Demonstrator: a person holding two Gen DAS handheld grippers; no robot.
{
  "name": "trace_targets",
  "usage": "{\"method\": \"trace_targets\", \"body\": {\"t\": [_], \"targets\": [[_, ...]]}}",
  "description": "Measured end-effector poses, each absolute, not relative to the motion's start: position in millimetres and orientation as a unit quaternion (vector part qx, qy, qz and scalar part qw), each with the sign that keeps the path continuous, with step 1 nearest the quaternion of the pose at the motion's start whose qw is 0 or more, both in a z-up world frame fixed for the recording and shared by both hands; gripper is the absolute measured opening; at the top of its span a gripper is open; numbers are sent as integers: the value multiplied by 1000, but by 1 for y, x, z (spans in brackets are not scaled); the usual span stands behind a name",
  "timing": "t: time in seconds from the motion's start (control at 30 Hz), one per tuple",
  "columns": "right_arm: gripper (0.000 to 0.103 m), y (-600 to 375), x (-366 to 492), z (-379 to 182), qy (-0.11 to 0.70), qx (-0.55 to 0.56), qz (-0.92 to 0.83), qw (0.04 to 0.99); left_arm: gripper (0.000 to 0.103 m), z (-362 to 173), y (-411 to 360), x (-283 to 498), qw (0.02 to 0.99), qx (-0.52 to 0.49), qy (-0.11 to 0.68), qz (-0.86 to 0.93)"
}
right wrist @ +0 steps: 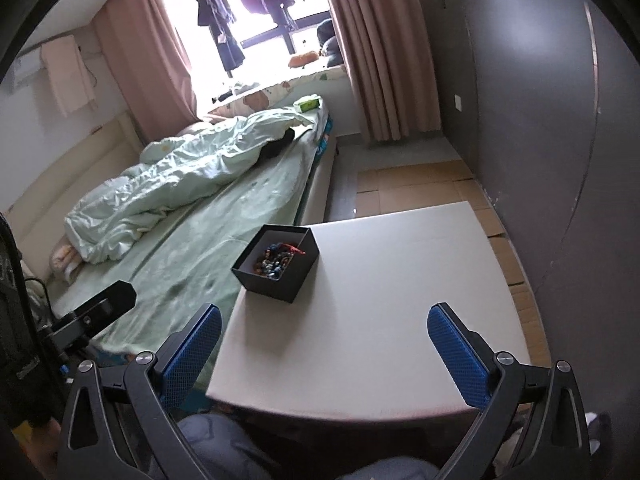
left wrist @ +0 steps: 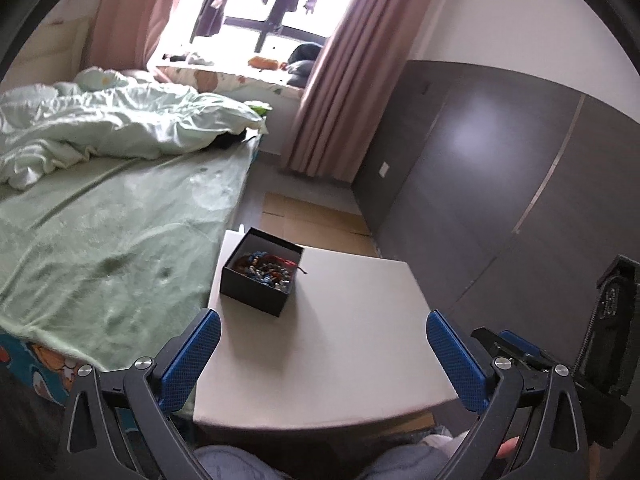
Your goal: Organize jewelry
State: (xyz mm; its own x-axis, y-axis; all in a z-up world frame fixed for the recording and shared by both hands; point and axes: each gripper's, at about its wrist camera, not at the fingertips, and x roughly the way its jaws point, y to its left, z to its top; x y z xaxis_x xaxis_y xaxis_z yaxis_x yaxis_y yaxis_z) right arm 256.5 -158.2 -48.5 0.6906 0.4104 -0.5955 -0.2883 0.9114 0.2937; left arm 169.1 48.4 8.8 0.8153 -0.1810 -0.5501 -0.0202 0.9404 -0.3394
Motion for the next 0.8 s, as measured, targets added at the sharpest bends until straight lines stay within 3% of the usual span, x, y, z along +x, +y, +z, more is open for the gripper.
{"method": "trace_targets", "body": {"t": [0.8], "targets": [[103,-208,126,-40,336,83,173,922,103,36,10,51,946,-110,292,-90]]}}
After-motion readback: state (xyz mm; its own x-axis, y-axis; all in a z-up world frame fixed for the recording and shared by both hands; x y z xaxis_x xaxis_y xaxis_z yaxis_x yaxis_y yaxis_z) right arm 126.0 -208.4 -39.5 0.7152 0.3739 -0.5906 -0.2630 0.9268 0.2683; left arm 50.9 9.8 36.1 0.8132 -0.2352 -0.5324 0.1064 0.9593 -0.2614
